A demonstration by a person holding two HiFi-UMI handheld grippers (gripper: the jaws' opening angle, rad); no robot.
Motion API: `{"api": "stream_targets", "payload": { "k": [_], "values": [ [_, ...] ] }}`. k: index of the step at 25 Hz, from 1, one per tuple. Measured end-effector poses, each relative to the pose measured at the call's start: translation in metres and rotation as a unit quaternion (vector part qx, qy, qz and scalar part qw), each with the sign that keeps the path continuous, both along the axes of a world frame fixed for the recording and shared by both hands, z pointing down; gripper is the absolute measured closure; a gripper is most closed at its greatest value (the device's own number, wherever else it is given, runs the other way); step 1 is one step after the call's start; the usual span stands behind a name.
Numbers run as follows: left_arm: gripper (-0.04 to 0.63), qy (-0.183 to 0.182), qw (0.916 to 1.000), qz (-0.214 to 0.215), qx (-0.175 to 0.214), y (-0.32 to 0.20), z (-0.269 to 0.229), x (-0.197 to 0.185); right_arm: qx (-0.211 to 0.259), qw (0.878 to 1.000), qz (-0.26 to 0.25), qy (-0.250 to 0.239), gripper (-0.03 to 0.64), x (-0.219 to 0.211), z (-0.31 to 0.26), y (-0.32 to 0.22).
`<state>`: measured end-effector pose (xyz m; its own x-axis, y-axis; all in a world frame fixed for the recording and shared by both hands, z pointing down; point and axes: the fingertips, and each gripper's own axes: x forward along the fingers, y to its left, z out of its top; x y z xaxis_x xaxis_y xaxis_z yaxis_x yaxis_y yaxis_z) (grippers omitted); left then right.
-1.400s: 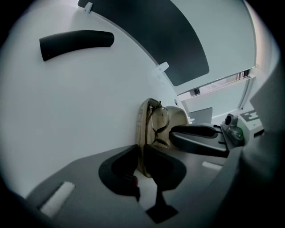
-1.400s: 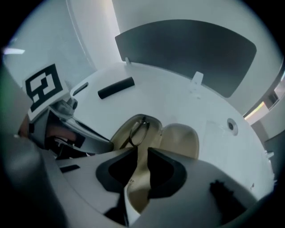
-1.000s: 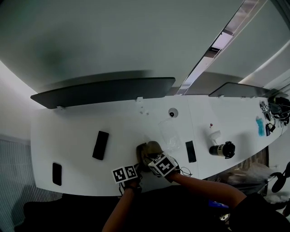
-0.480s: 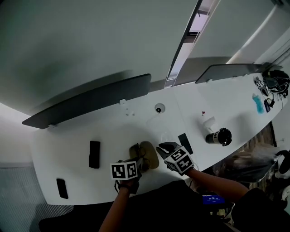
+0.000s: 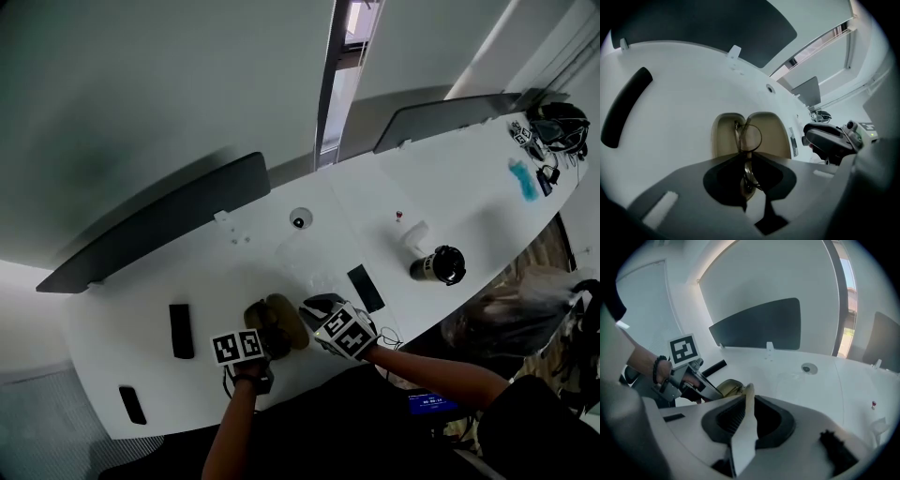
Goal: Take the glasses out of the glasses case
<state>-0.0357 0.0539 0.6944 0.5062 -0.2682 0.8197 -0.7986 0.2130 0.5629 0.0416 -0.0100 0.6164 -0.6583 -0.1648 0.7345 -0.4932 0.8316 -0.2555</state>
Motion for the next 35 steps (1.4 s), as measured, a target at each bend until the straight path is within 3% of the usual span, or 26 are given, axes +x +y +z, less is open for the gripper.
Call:
{"api": "stream_targets", "payload": {
  "k": [14, 25, 35],
  "values": [
    [0.563, 0.015, 0.9985, -0.043, -0.031, 0.010, 0.021, -0.012, -0.015, 1.000, -0.024, 0.004, 0.554, -0.010, 0.002, 0.013],
    [0.589, -0.015, 0.9990, -0.003, -0.041, 0.008, 0.029, -0.007, -0.024, 0.999, -0.039, 0.003, 0.554, -0.025, 0.007, 0.025],
    [0.593, -0.029, 0.9995, 0.012, -0.001, 0.006, 0.026, -0.007, -0.026, 0.998, -0.050, 0.009, 0.554, -0.026, 0.006, 0.037]
  ]
}}
